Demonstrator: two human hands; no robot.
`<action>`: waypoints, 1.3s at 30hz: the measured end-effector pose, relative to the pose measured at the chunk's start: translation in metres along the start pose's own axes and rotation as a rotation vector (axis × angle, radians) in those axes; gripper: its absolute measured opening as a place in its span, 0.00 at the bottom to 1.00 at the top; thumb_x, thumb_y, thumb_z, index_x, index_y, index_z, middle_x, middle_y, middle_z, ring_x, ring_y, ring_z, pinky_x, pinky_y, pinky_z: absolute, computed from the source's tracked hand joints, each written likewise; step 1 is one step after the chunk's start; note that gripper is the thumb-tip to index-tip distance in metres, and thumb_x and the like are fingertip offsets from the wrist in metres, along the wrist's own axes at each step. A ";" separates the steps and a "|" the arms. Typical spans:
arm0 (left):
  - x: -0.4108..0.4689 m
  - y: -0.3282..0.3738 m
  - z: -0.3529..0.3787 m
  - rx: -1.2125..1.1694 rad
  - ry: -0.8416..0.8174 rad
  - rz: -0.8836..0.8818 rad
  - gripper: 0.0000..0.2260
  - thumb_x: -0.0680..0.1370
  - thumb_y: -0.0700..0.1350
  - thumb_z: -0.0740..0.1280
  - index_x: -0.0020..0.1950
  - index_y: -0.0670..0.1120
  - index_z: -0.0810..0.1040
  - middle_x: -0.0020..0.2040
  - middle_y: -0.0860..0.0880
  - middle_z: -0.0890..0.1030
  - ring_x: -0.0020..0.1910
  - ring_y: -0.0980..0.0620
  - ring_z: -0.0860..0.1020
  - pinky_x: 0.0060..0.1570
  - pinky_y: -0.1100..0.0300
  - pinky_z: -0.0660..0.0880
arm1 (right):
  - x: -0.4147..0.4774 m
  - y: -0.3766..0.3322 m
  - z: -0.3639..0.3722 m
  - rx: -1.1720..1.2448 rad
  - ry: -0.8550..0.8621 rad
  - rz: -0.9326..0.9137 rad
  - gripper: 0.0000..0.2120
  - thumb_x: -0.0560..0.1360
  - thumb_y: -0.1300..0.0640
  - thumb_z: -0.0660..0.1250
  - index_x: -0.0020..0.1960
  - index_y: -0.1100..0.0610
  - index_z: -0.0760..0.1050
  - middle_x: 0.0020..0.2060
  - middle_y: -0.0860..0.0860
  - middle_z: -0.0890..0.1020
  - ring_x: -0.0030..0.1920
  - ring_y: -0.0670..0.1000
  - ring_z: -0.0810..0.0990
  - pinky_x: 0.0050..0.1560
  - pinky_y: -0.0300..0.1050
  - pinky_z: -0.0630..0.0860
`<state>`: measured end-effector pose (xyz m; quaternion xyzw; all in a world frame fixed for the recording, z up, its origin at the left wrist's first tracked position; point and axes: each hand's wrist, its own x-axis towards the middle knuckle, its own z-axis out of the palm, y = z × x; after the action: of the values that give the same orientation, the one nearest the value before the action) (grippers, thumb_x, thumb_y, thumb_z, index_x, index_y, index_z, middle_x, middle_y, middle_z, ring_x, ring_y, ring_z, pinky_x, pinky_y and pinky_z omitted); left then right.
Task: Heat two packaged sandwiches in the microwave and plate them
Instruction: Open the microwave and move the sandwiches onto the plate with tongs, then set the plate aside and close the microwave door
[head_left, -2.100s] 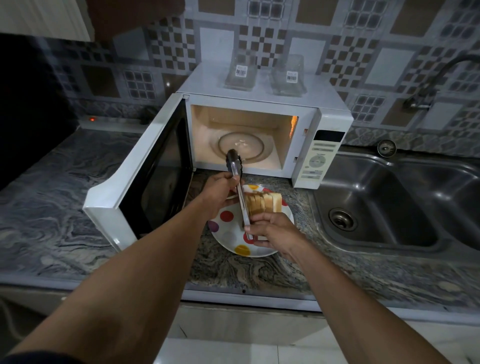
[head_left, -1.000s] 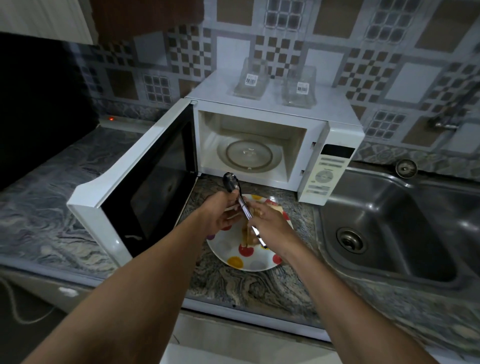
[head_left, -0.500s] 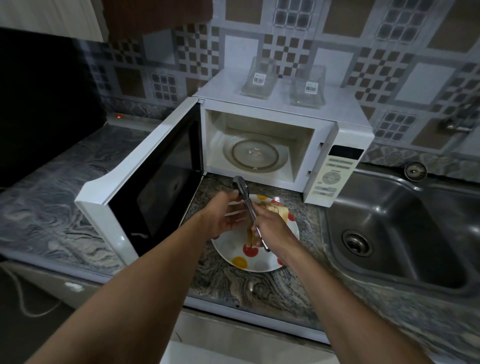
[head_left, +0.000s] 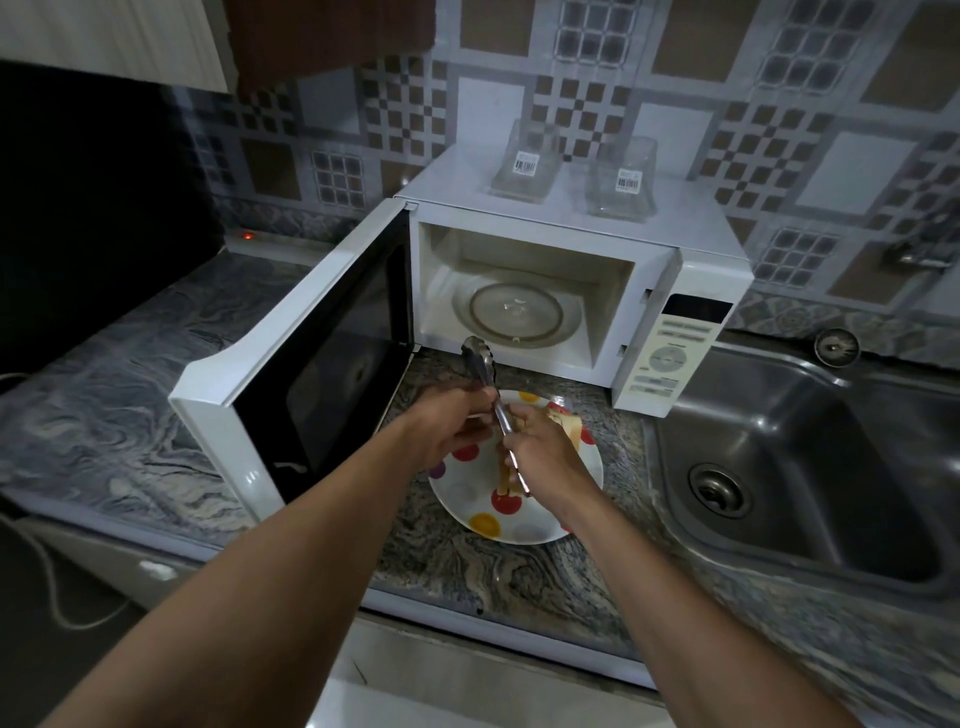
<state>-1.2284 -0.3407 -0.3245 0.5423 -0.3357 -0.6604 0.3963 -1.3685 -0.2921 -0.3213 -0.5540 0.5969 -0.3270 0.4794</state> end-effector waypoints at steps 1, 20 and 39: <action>-0.001 0.000 0.002 -0.032 0.011 0.009 0.09 0.79 0.39 0.67 0.58 0.39 0.80 0.50 0.41 0.83 0.45 0.48 0.81 0.43 0.56 0.81 | -0.001 0.002 0.001 -0.014 0.008 0.010 0.16 0.79 0.62 0.58 0.62 0.46 0.70 0.45 0.45 0.80 0.45 0.51 0.81 0.46 0.53 0.79; 0.043 -0.041 -0.014 0.347 0.438 0.188 0.17 0.59 0.53 0.77 0.42 0.57 0.75 0.46 0.50 0.81 0.46 0.43 0.83 0.47 0.43 0.81 | 0.010 0.056 -0.042 -0.533 0.342 0.019 0.22 0.76 0.56 0.61 0.70 0.53 0.68 0.64 0.56 0.75 0.64 0.60 0.74 0.59 0.53 0.75; 0.029 -0.054 0.015 1.006 0.575 0.234 0.18 0.71 0.52 0.73 0.57 0.48 0.72 0.53 0.42 0.81 0.53 0.39 0.79 0.45 0.50 0.77 | 0.041 0.114 -0.064 -1.008 0.178 0.060 0.27 0.75 0.64 0.61 0.74 0.57 0.66 0.71 0.55 0.69 0.68 0.61 0.65 0.71 0.52 0.63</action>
<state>-1.2549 -0.3412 -0.3816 0.7804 -0.5442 -0.1983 0.2356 -1.4654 -0.3211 -0.4140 -0.6691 0.7345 -0.0305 0.1089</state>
